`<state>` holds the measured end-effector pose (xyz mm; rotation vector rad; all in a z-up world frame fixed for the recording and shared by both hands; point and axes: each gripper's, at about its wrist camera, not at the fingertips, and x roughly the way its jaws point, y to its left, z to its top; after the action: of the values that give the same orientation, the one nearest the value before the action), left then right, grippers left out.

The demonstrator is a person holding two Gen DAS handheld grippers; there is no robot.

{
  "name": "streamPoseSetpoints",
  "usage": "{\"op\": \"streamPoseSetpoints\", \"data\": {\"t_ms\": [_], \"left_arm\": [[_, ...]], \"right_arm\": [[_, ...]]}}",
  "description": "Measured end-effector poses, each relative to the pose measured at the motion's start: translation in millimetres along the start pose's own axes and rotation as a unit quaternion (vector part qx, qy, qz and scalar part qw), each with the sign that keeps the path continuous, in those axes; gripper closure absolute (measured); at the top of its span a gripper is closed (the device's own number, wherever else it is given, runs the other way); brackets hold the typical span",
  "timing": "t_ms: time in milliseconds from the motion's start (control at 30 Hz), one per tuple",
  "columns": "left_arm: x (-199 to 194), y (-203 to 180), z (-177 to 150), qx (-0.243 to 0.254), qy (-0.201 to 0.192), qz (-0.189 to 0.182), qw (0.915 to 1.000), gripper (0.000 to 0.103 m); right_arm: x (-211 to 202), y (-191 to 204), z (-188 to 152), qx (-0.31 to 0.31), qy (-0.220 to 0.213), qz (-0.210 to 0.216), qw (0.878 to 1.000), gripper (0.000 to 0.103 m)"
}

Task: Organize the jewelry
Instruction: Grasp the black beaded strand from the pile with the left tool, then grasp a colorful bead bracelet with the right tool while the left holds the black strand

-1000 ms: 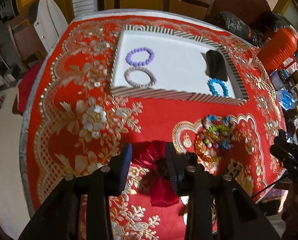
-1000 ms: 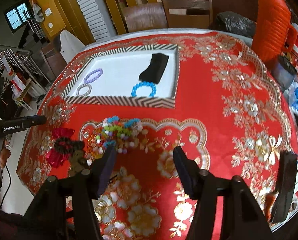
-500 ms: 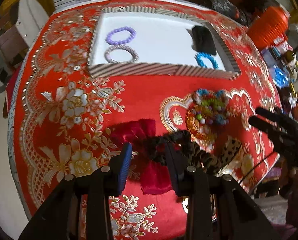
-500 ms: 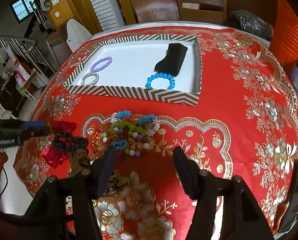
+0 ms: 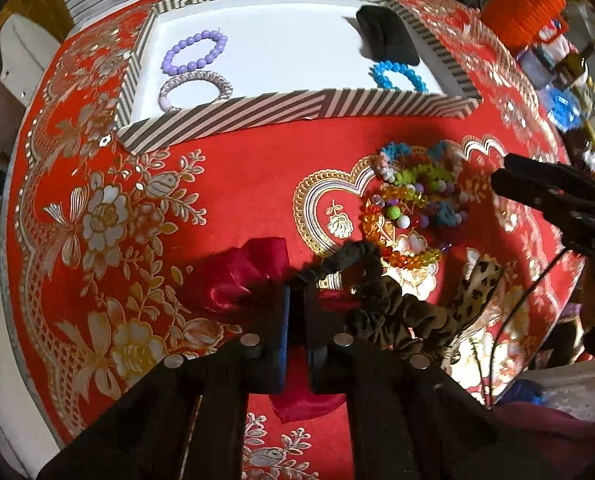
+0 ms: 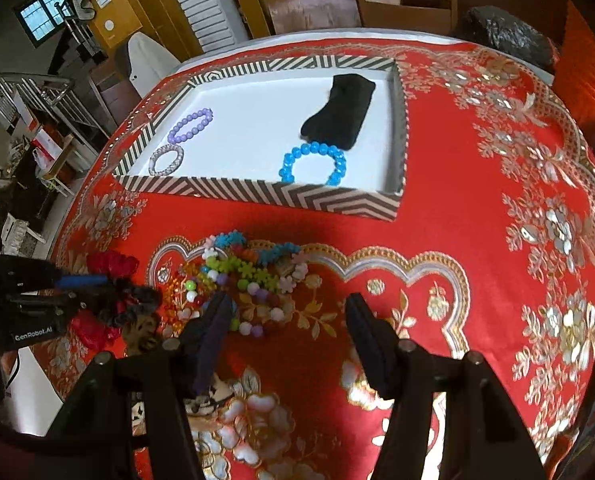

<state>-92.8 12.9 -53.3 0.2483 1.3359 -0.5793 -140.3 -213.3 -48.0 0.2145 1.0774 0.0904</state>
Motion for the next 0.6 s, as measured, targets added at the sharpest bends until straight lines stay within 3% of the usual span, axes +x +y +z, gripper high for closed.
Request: {"op": "streamPoseSetpoints", "data": {"t_ms": [67,233,367,533,600], "left_arm": [[-8.3,3.2,-0.9,-0.004,-0.007,-0.016,0.9998,0.103],[-37.4,10.6,2.0,-0.024,-0.034,-0.056,0.9976,0.103],[-53.9,13.3,7.8,-0.043,-0.053,-0.087,0.9939,0.103],[-64.6,12.8,14.2,-0.044,-0.070,-0.077,0.9936,0.103],[-65.4,13.0,17.3,-0.046,-0.072,-0.075,0.9935,0.103]], "right_arm": [[2.8,-1.1,4.7,-0.007,-0.006,-0.001,1.000,0.042],[14.7,-9.6,15.9,-0.008,-0.002,0.000,1.000,0.068],[27.7,-9.7,22.1,-0.014,0.010,0.010,1.000,0.068],[47.8,-8.1,21.9,-0.011,0.033,0.017,0.999,0.068],[48.7,-7.8,20.8,-0.009,0.020,0.018,1.000,0.069]]}}
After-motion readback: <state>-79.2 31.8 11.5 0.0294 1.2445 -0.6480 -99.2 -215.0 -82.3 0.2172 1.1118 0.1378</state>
